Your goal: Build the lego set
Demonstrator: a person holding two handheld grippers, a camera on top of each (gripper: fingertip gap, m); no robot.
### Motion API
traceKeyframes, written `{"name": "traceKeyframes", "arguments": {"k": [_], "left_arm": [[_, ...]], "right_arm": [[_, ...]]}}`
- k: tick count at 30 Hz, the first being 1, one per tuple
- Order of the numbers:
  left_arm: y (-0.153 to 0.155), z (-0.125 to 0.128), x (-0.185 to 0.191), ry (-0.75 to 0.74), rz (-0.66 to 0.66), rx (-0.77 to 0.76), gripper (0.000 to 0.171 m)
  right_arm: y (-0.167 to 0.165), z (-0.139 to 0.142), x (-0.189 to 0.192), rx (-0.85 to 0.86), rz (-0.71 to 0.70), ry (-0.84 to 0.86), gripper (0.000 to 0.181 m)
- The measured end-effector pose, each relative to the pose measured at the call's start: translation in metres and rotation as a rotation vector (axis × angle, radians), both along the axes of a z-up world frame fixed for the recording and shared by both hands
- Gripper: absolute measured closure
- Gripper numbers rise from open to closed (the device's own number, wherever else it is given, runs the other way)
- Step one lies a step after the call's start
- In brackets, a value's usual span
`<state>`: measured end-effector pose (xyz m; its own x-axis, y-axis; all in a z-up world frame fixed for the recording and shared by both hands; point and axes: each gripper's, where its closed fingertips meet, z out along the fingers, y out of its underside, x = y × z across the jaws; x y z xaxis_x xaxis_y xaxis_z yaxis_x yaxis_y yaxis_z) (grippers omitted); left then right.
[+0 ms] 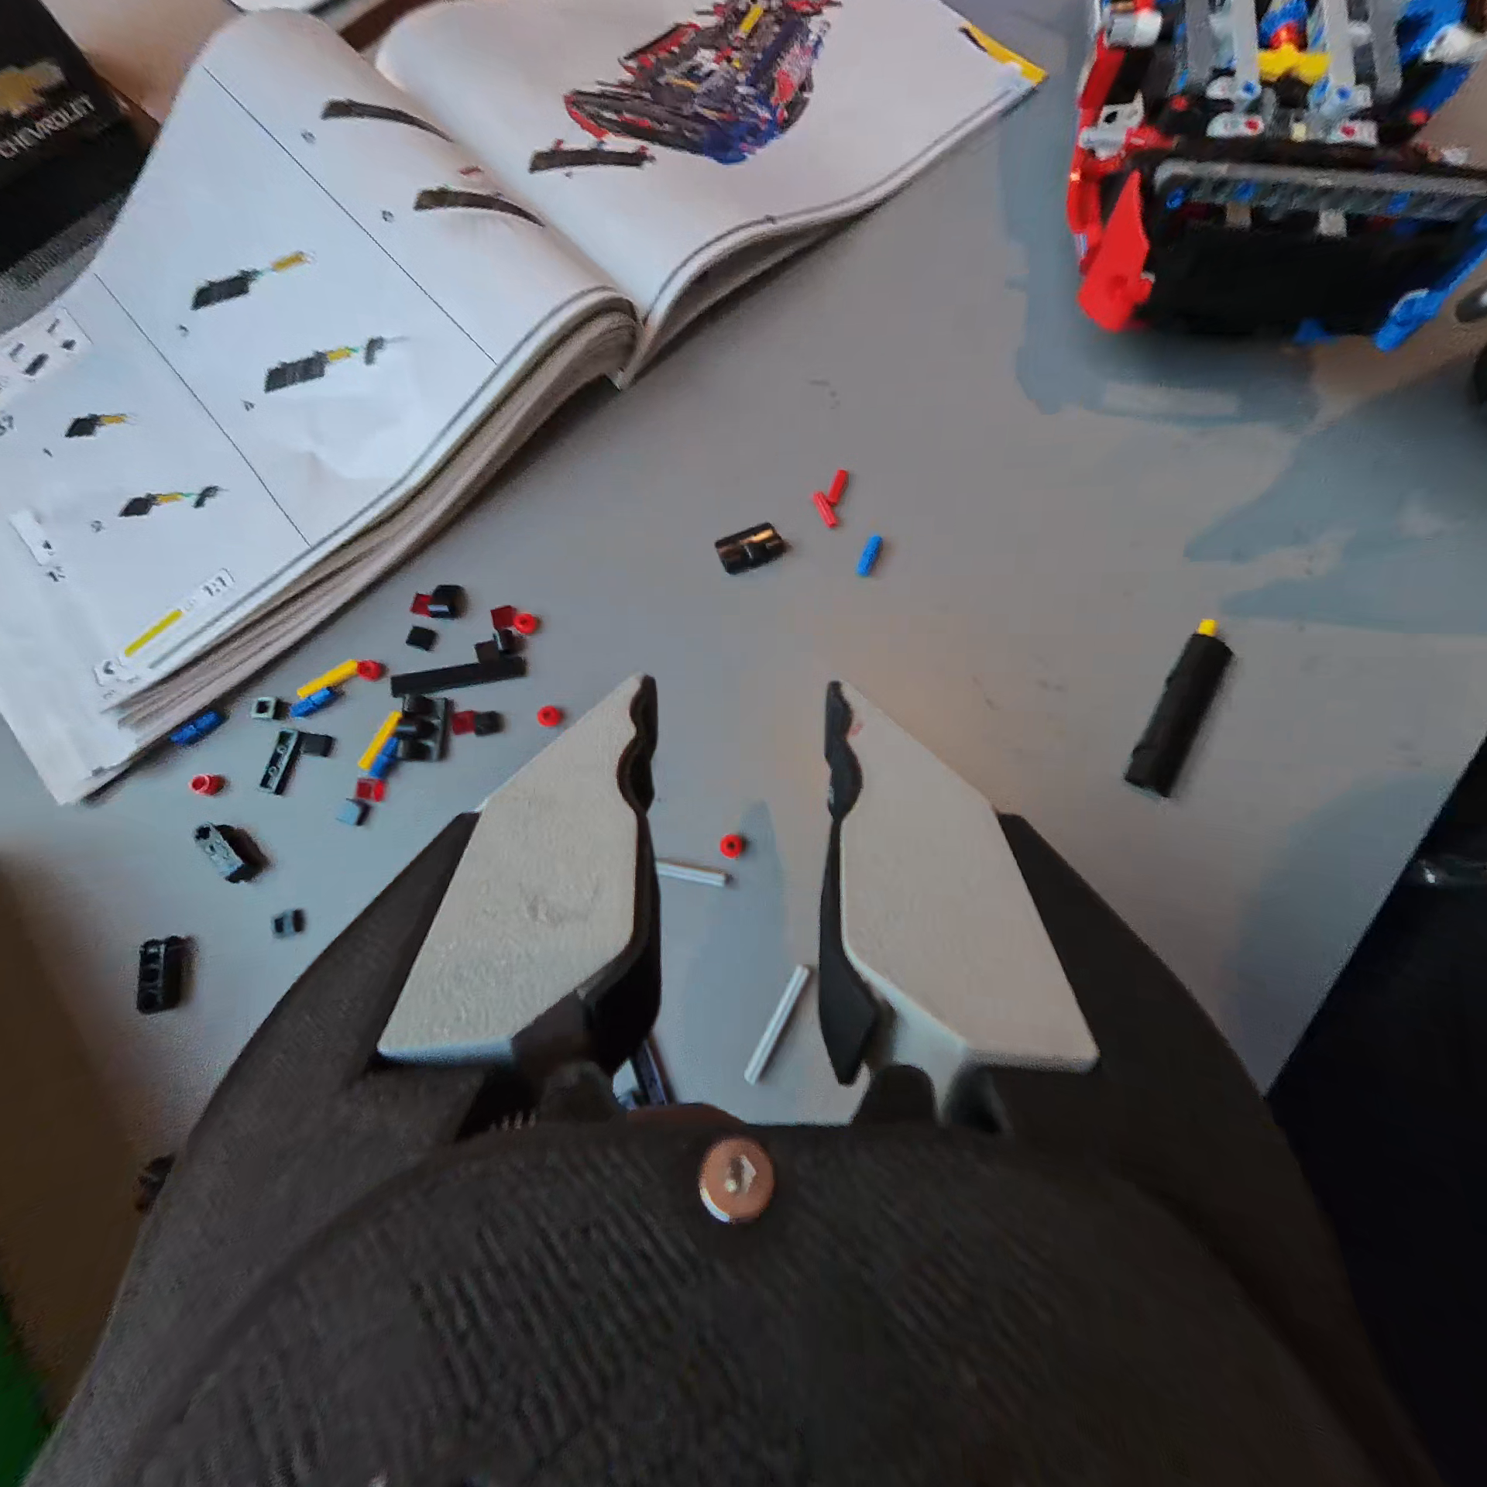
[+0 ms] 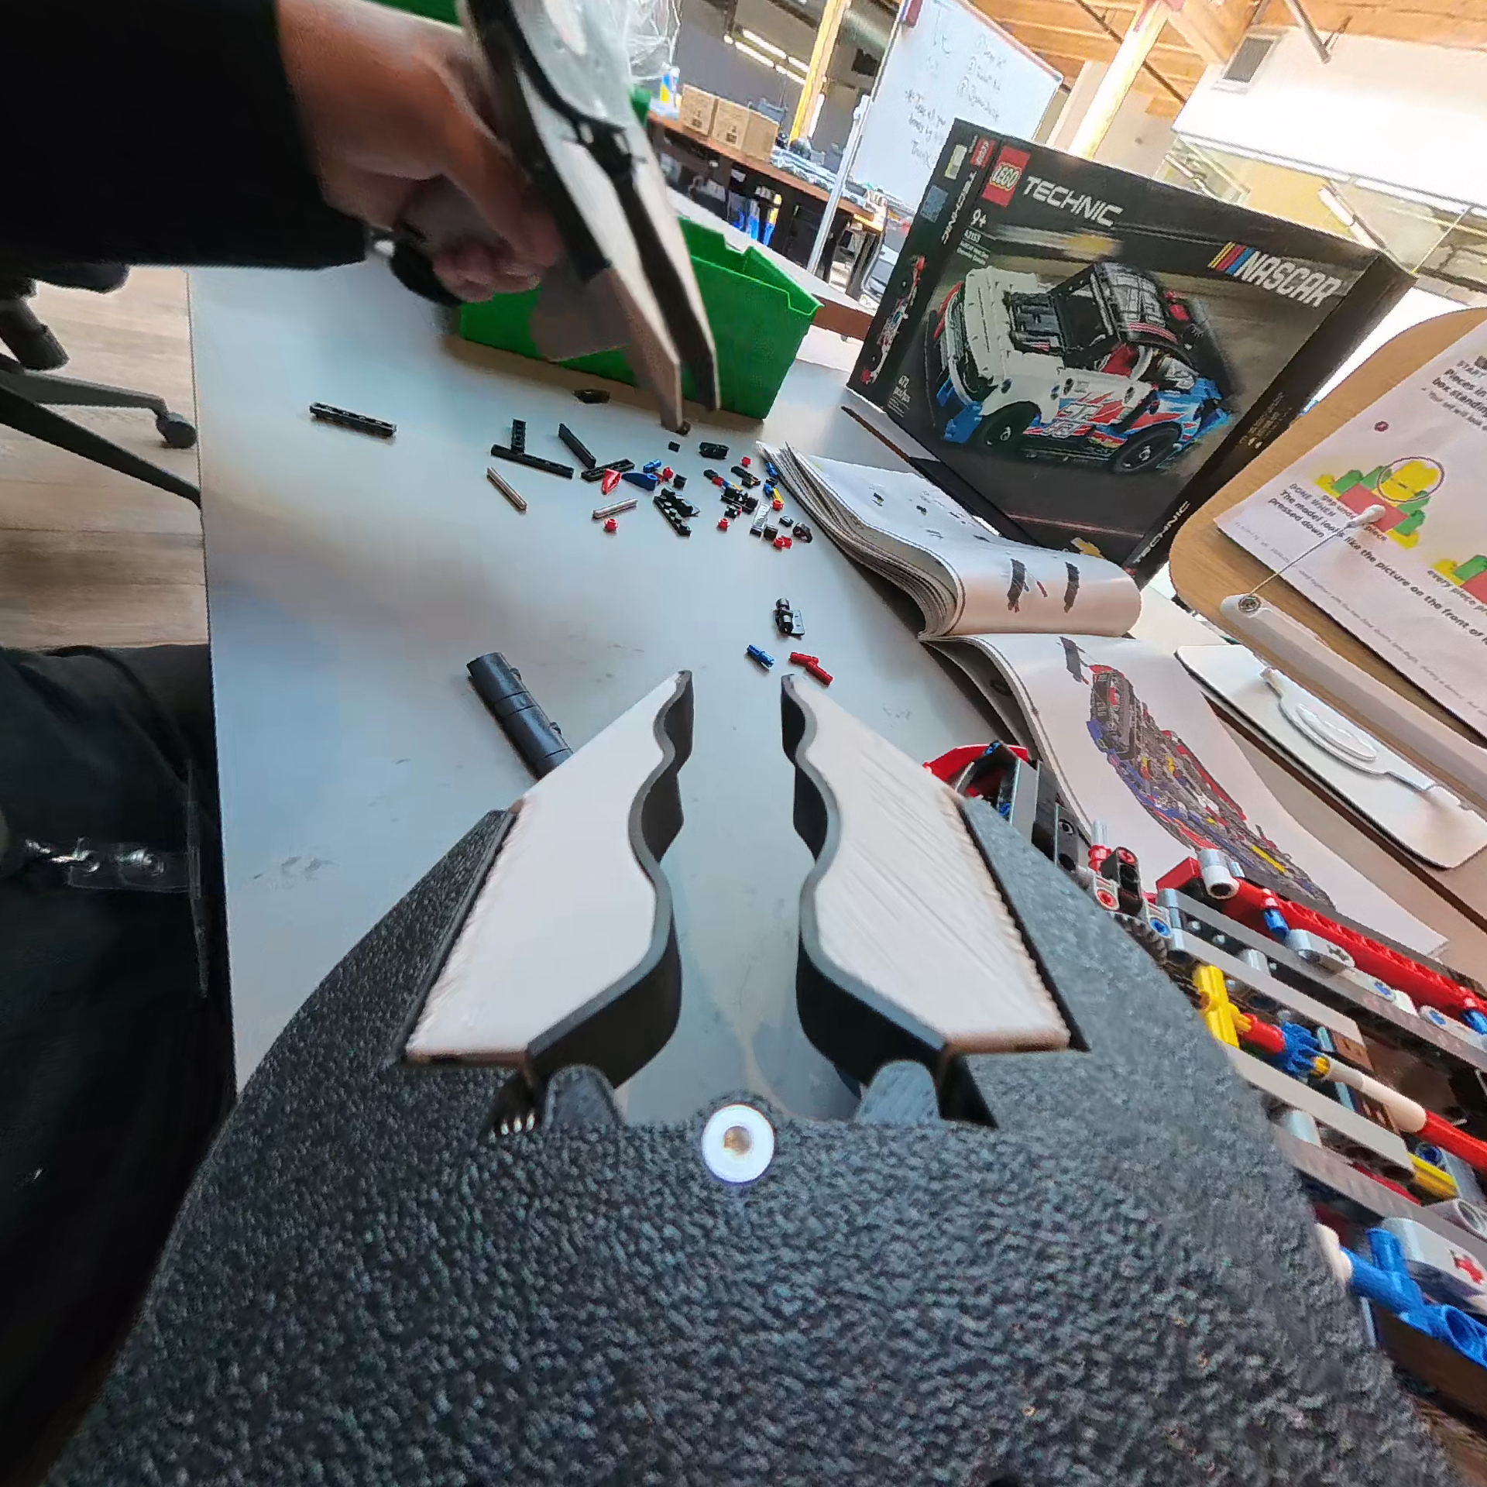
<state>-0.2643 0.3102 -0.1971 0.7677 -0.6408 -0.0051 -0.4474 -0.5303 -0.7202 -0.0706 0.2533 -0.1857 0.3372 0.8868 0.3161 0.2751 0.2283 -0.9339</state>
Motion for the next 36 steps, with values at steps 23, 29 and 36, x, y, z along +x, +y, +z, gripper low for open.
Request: {"name": "traceKeyframes", "arguments": {"k": [23, 29, 36], "left_arm": [[-0.007, -0.011, -0.005, -0.035, -0.003, -0.019, 0.135], [0.015, -0.024, 0.020, 0.012, -0.061, -0.050, 0.136], [0.023, -0.042, 0.024, 0.022, -0.034, -0.075, 0.138]], "right_arm": [[0.006, 0.002, 0.003, 0.007, -0.042, 0.007, 0.160], [0.007, 0.008, 0.009, 0.011, -0.056, 0.045, 0.161], [0.006, 0.010, 0.008, -0.018, -0.026, 0.069, 0.161]]}}
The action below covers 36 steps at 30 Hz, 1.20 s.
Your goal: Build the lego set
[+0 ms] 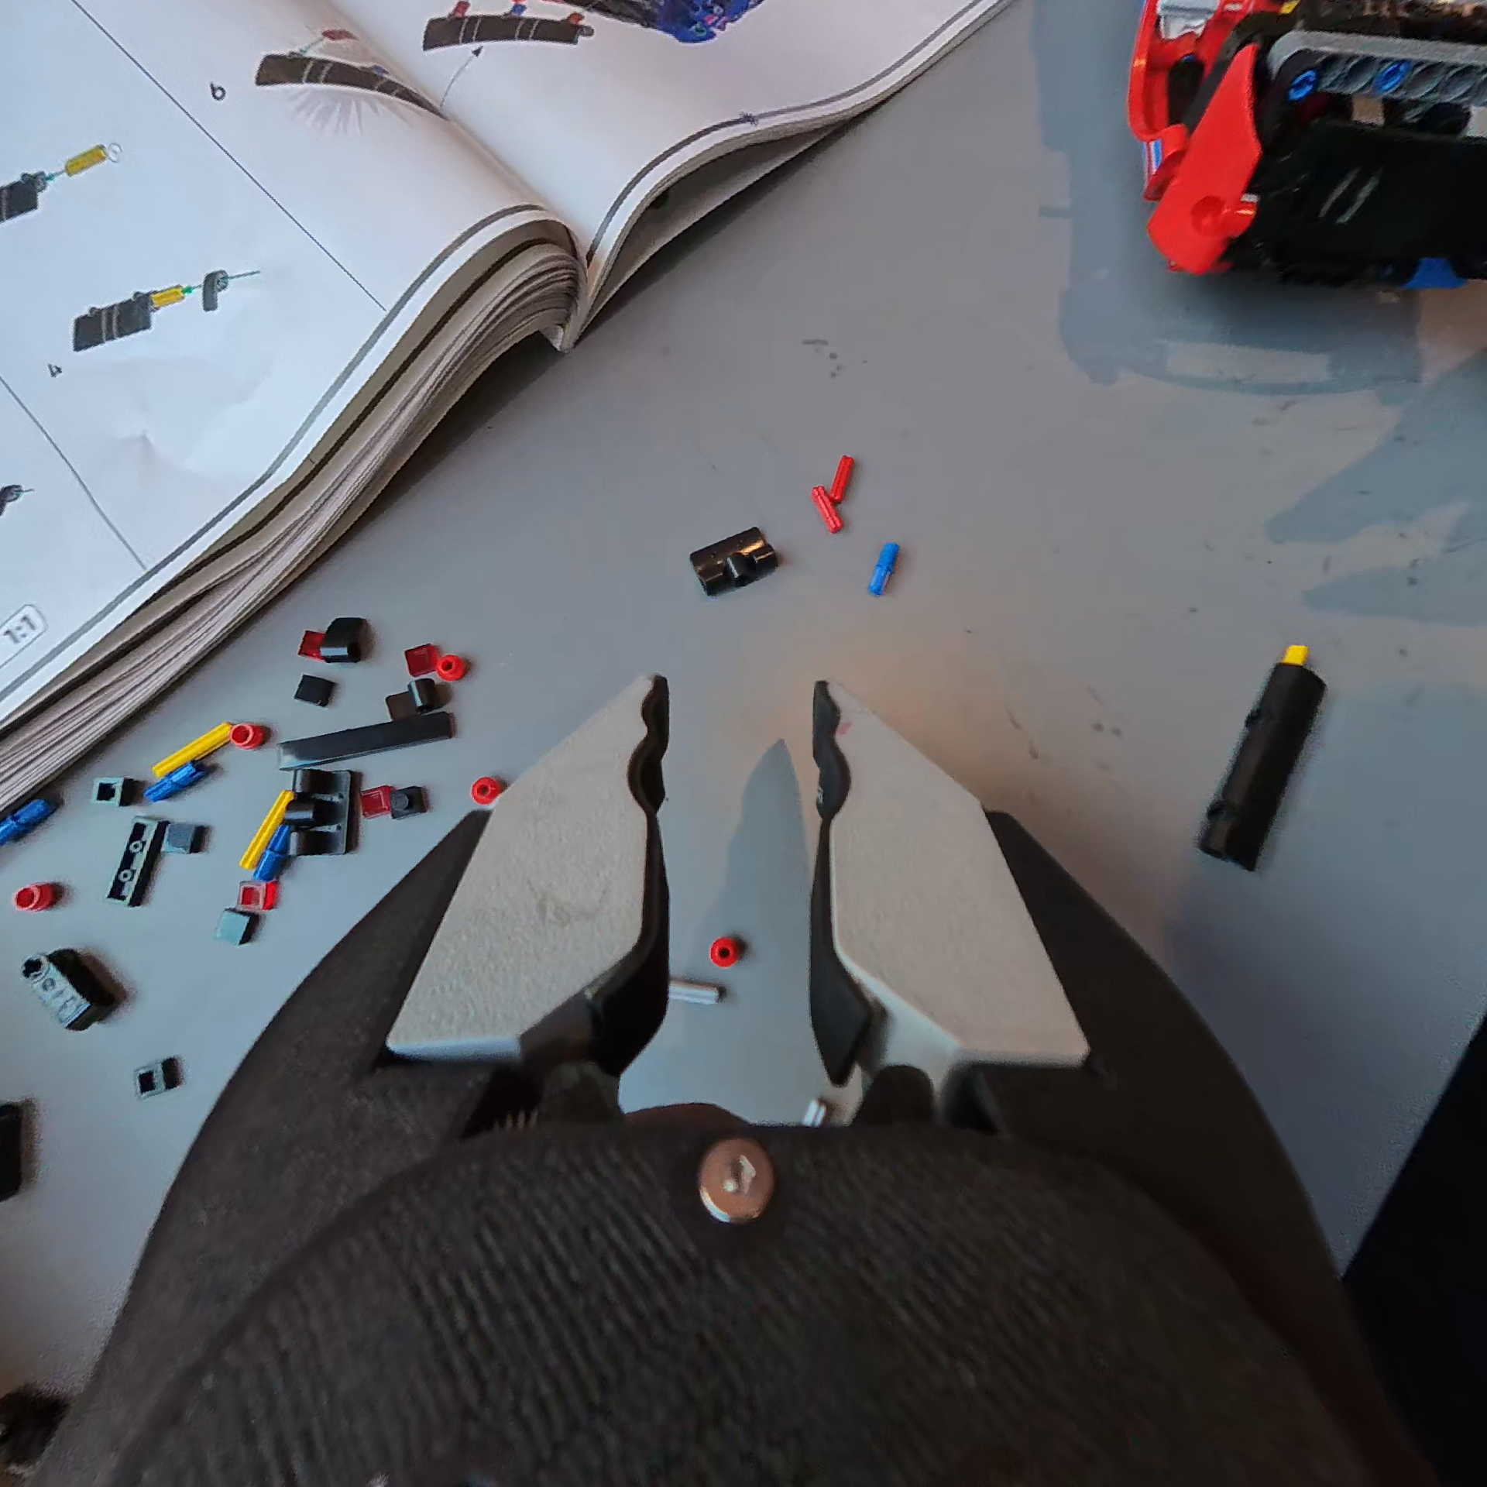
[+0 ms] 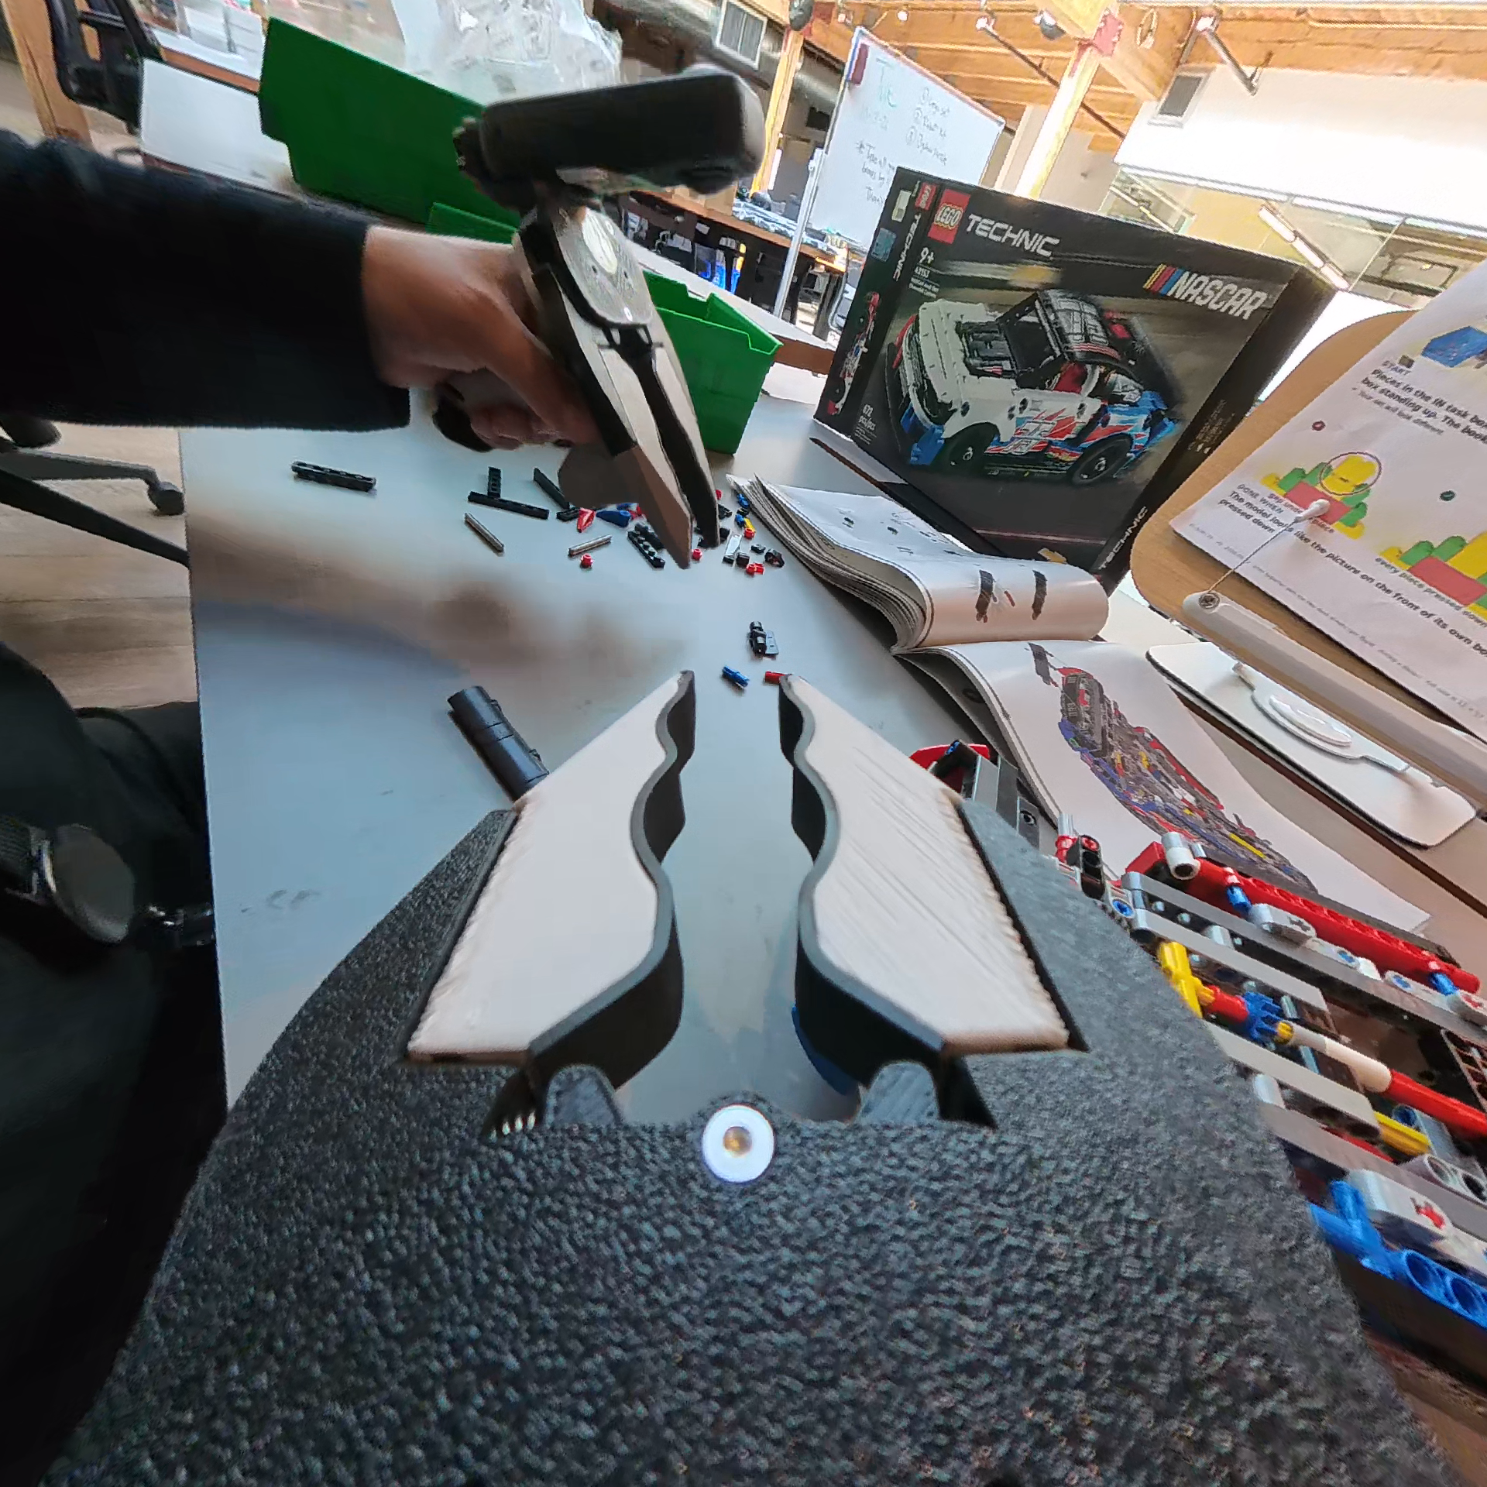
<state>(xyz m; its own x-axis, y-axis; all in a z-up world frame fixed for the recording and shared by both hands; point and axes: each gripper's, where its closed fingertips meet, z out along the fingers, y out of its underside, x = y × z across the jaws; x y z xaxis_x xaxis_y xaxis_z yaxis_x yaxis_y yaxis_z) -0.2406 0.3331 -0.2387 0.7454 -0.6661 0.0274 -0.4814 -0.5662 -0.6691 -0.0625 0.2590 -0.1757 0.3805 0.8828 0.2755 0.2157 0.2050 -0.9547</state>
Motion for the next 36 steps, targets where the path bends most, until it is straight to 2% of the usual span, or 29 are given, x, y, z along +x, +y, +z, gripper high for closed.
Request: {"name": "traceKeyframes", "arguments": {"k": [9, 15, 18, 25, 32, 33, 36], "left_arm": [[0.024, -0.013, 0.002, 0.136, -0.100, 0.015, 0.138], [0.036, -0.014, 0.005, 0.292, -0.354, 0.083, 0.140], [0.033, -0.011, 0.008, 0.306, -0.479, 0.083, 0.141], [0.033, -0.011, 0.013, 0.353, -0.652, 0.102, 0.150], [0.033, -0.032, 0.018, 0.424, -0.720, 0.052, 0.155], [0.032, -0.035, 0.019, 0.426, -0.725, 0.039, 0.165], [0.031, -0.036, 0.022, 0.413, -0.726, 0.044, 0.168]], "right_arm": [[-0.002, 0.000, -0.002, -0.005, 0.025, 0.003, 0.161], [-0.002, -0.002, -0.004, -0.005, 0.031, -0.006, 0.161], [0.000, -0.001, -0.003, -0.009, 0.027, -0.001, 0.161], [-0.001, -0.002, -0.004, -0.014, 0.029, -0.006, 0.161], [-0.001, -0.003, -0.004, -0.010, 0.028, -0.012, 0.161], [-0.001, -0.003, -0.004, -0.009, 0.027, -0.013, 0.161], [-0.002, -0.004, -0.005, -0.006, 0.028, -0.019, 0.161]]}}
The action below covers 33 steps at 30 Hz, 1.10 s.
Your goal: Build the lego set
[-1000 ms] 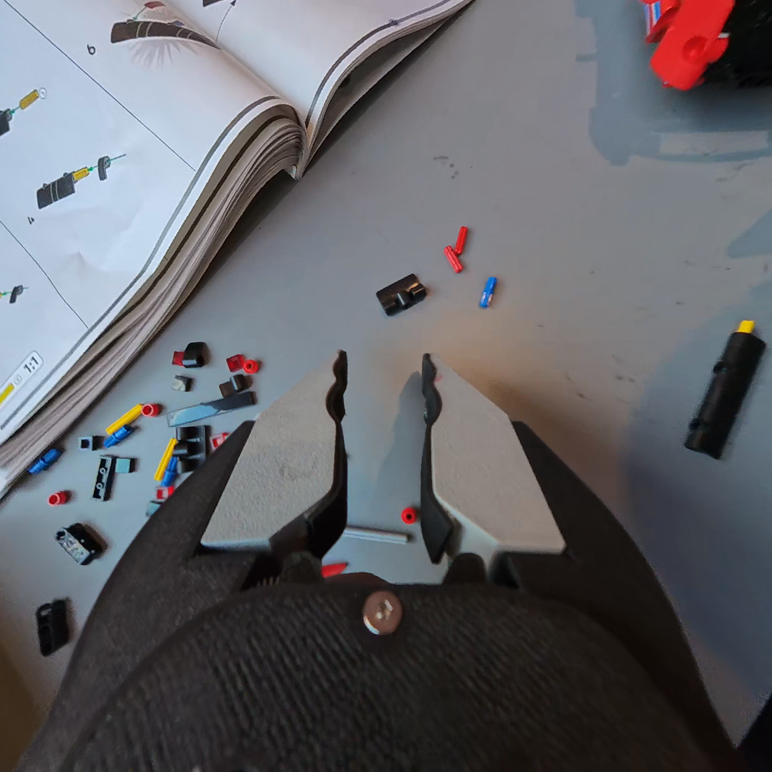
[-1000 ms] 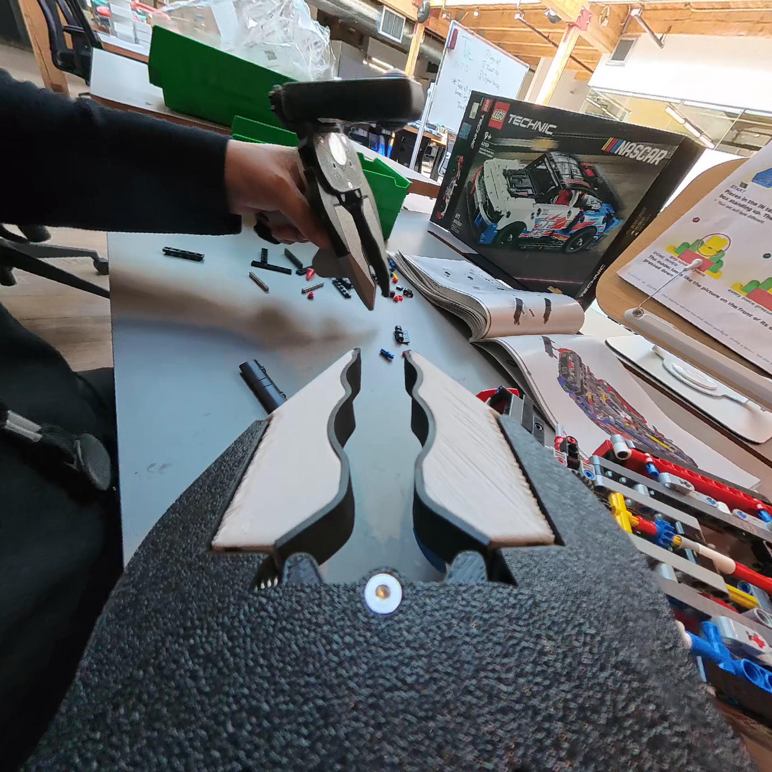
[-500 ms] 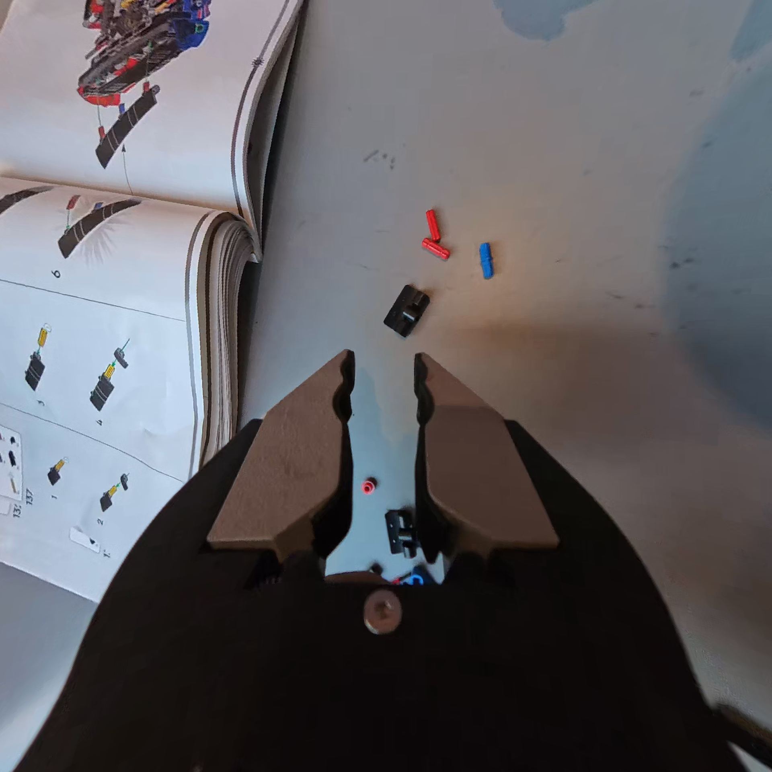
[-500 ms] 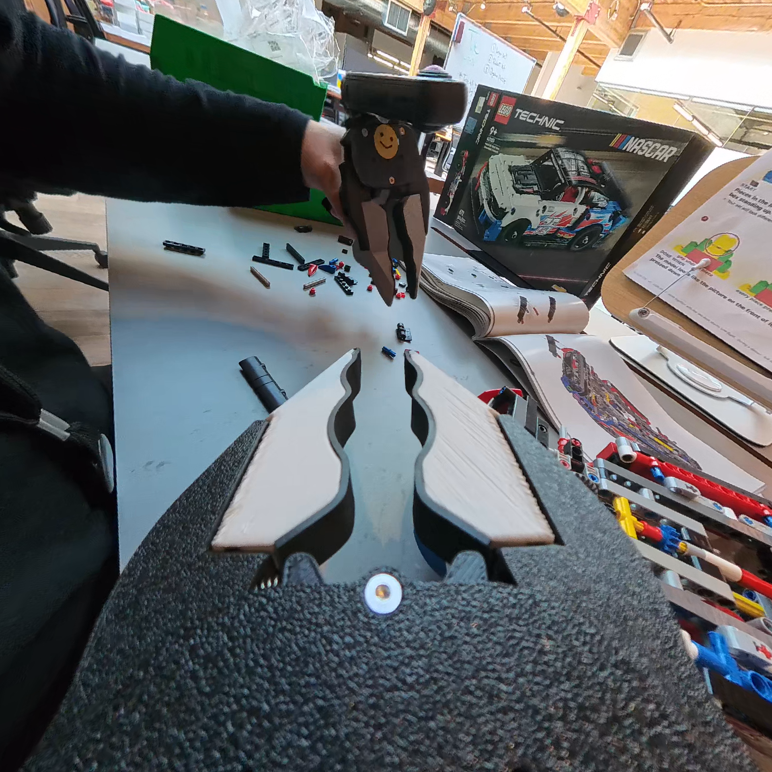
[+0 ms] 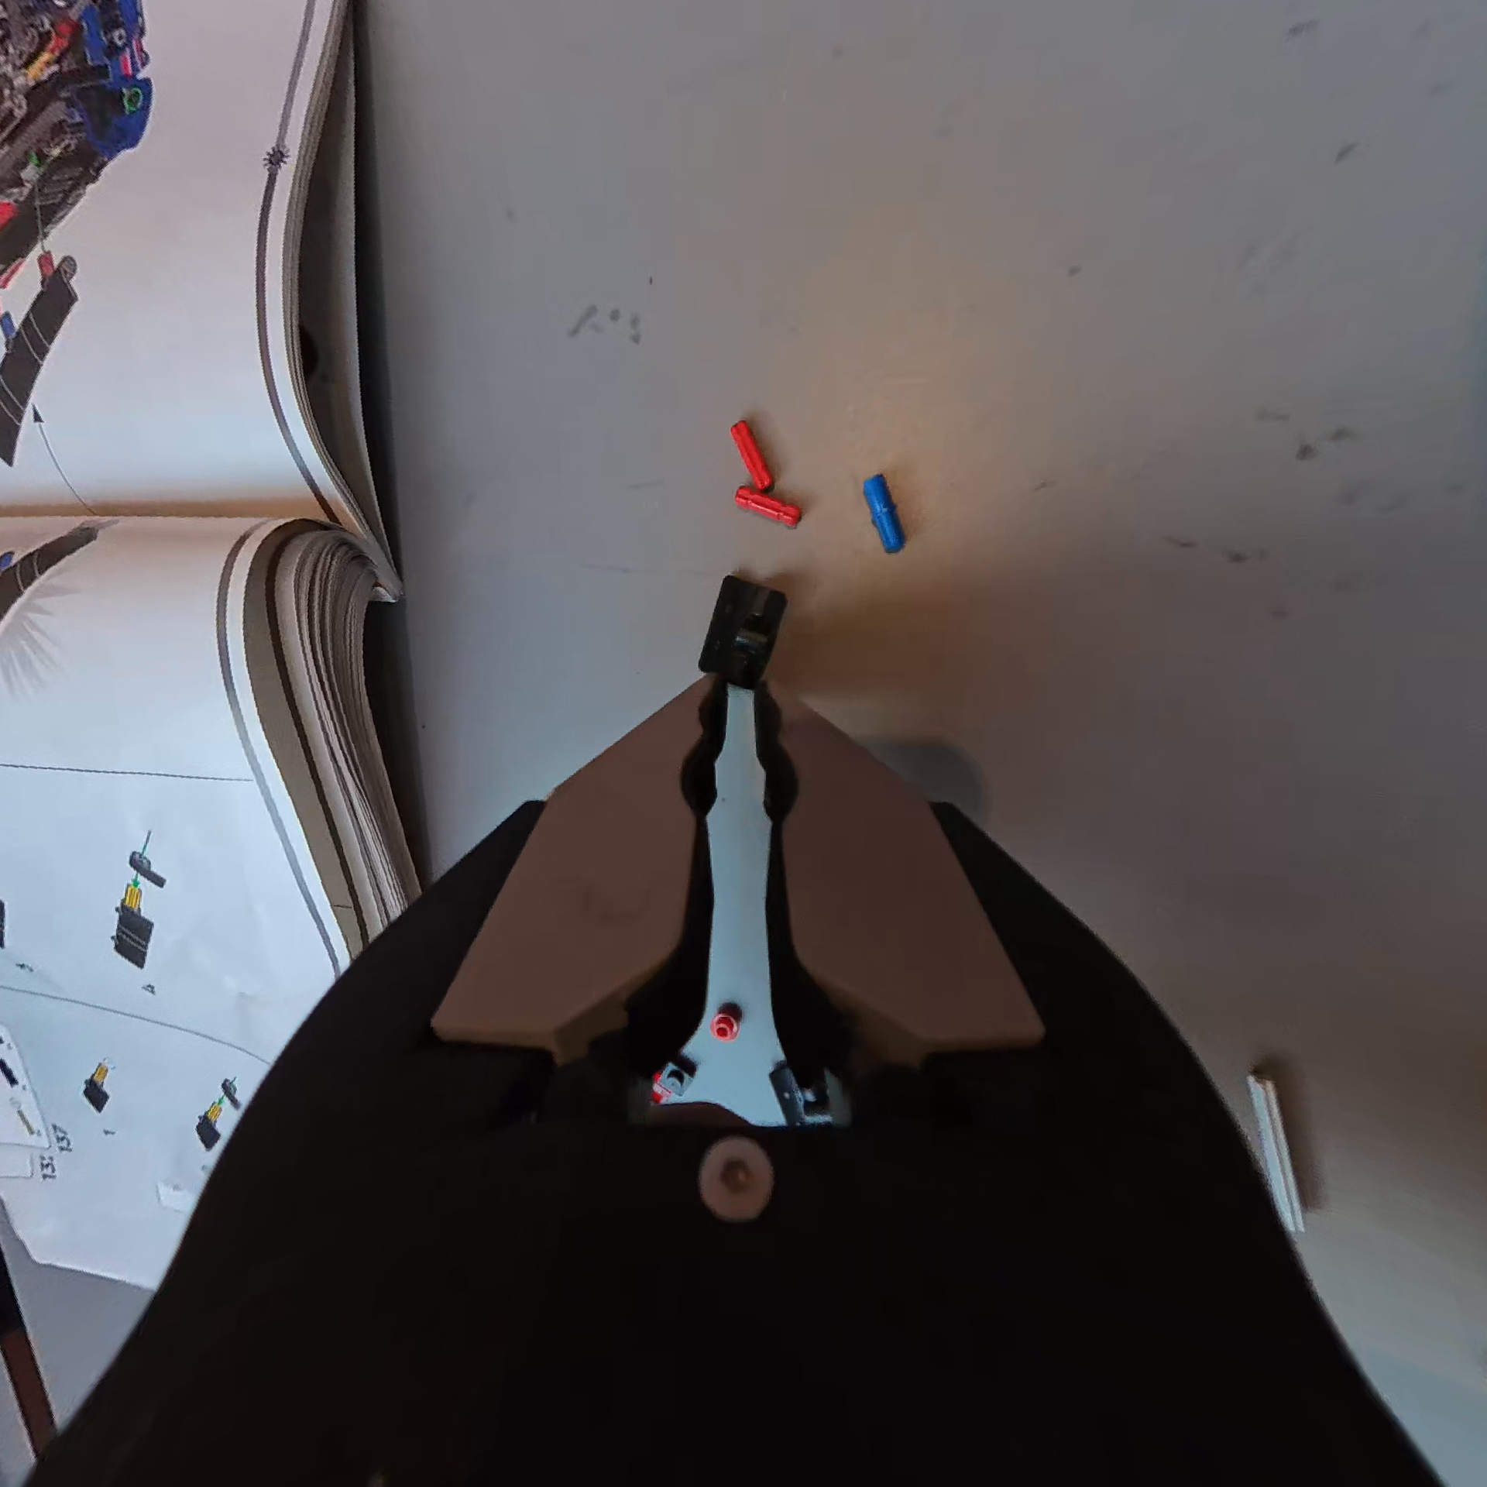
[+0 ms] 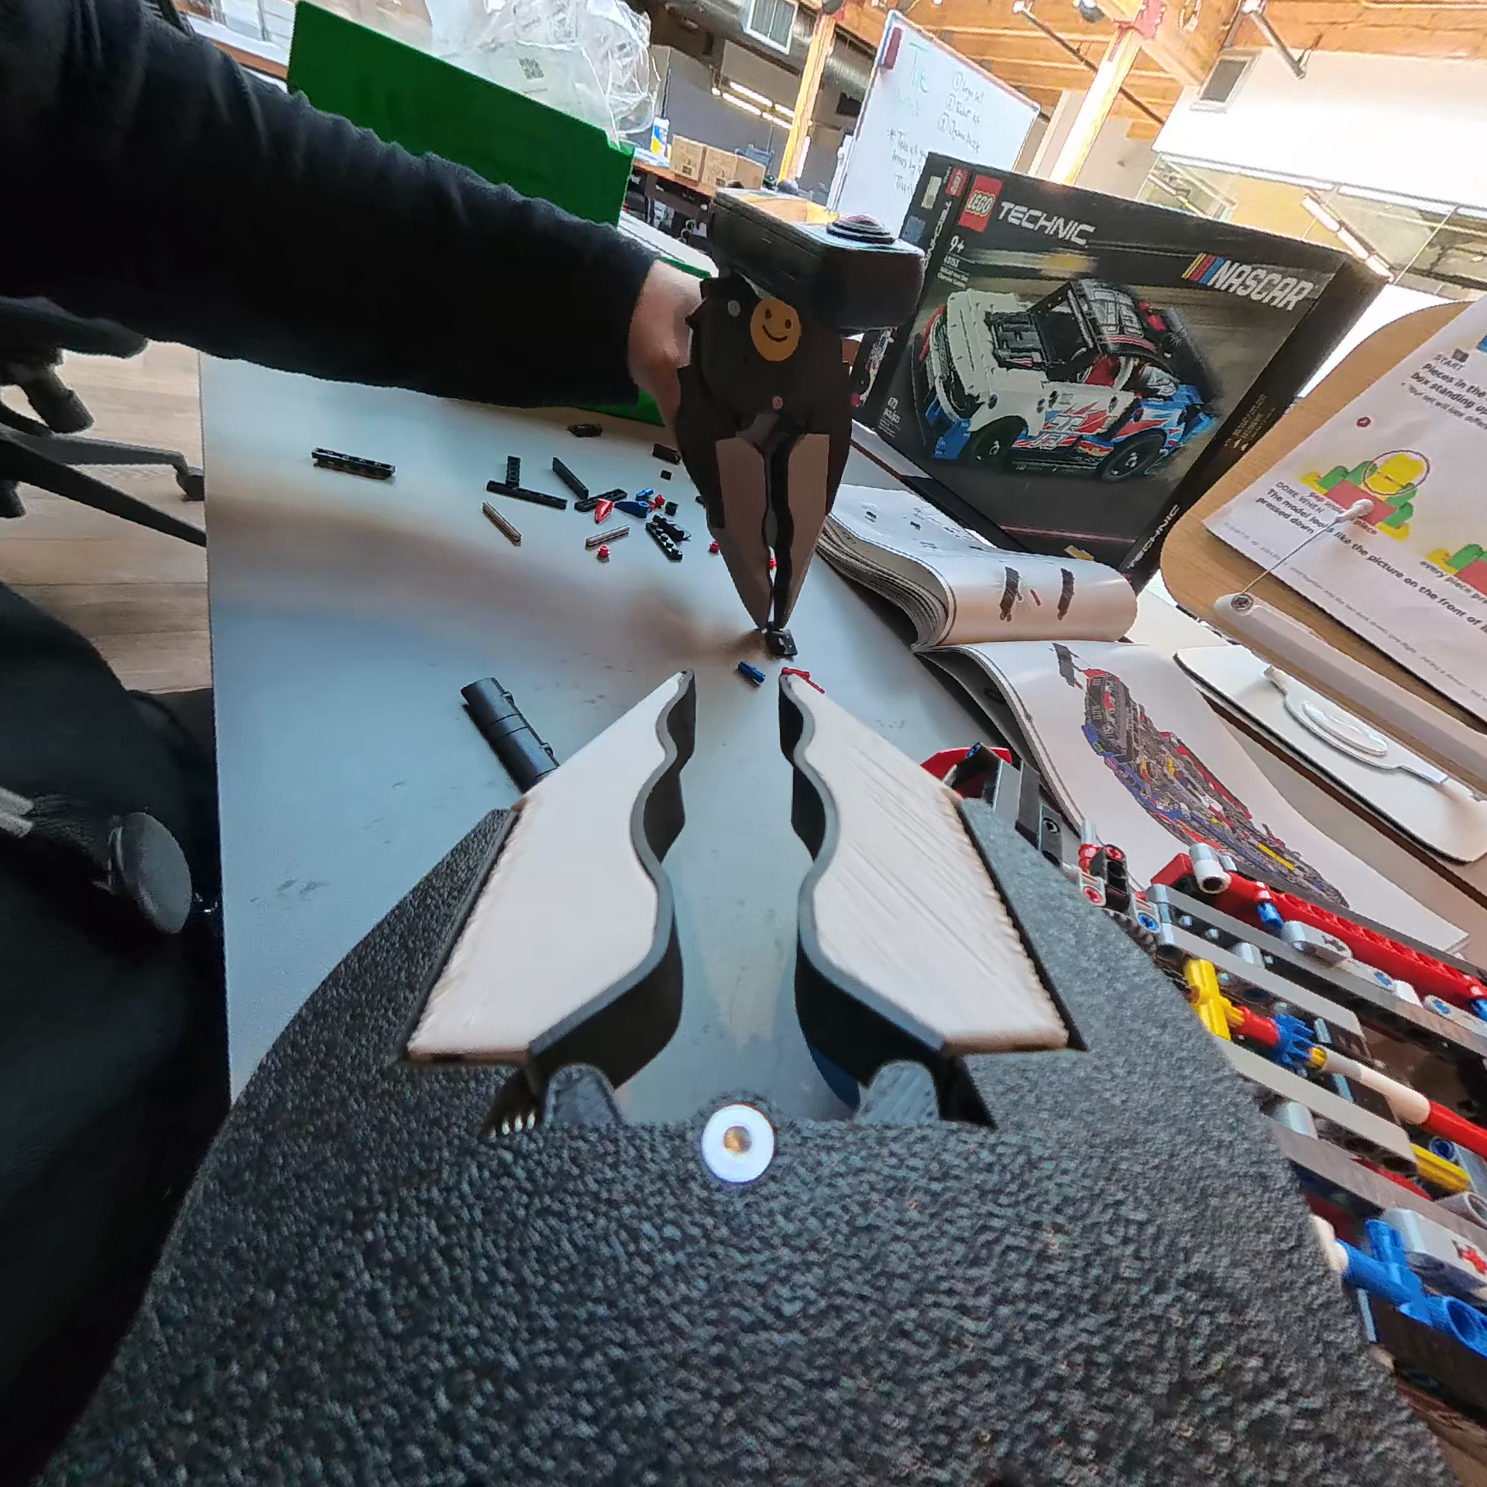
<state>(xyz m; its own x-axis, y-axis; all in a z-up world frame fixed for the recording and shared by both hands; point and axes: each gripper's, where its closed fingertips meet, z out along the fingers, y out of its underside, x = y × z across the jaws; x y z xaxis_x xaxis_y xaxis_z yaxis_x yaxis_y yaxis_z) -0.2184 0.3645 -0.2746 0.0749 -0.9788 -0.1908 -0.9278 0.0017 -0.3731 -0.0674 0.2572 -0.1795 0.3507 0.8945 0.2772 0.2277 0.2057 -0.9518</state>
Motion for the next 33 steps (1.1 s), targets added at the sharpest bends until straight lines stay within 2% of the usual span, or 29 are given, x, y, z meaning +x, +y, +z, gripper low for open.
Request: {"name": "traceKeyframes", "arguments": {"k": [5, 9, 11, 13, 16, 18, 21, 23, 26, 27, 29, 32, 33], "left_arm": [[-0.001, 0.000, -0.003, -0.028, 0.098, -0.011, 0.168], [-0.010, 0.008, -0.012, -0.101, 0.249, -0.073, 0.168], [-0.028, 0.022, -0.001, -0.218, 0.334, -0.190, 0.168], [-0.055, 0.038, 0.020, -0.354, 0.406, -0.397, 0.169], [-0.092, 0.069, 0.065, -0.620, 0.387, -0.718, 0.171], [-0.106, 0.062, 0.078, -0.599, 0.375, -0.791, 0.171], [-0.101, 0.027, 0.079, -0.463, 0.441, -0.705, 0.171], [-0.099, 0.016, 0.082, -0.434, 0.457, -0.704, 0.171], [-0.095, 0.006, 0.079, -0.384, 0.475, -0.625, 0.171], [-0.093, 0.004, 0.076, -0.356, 0.482, -0.580, 0.171], [-0.095, 0.006, 0.073, -0.329, 0.489, -0.518, 0.171], [-0.110, 0.025, 0.075, -0.381, 0.465, -0.470, 0.171], [-0.116, 0.030, 0.075, -0.402, 0.451, -0.462, 0.162]], "right_arm": [[-0.001, -0.001, -0.001, 0.005, 0.002, -0.005, 0.161], [-0.001, -0.003, -0.001, 0.013, -0.002, -0.022, 0.160], [-0.001, -0.004, -0.002, 0.031, -0.009, -0.039, 0.160], [0.000, -0.008, -0.004, 0.055, -0.020, -0.070, 0.159], [0.000, -0.015, -0.010, 0.110, -0.033, -0.137, 0.154], [-0.003, -0.018, -0.013, 0.140, -0.027, -0.164, 0.153], [0.002, -0.030, -0.013, 0.133, -0.051, -0.227, 0.154], [0.012, -0.045, -0.007, 0.100, -0.092, -0.322, 0.173], [0.011, -0.030, -0.002, 0.106, -0.088, -0.233, 0.177], [0.014, -0.018, 0.005, 0.130, -0.121, -0.175, 0.171], [0.017, -0.003, 0.024, 0.107, -0.155, -0.088, 0.170], [0.029, 0.008, 0.062, -0.015, -0.209, -0.023, 0.165], [0.029, 0.011, 0.072, -0.057, -0.205, 0.005, 0.164]]}}
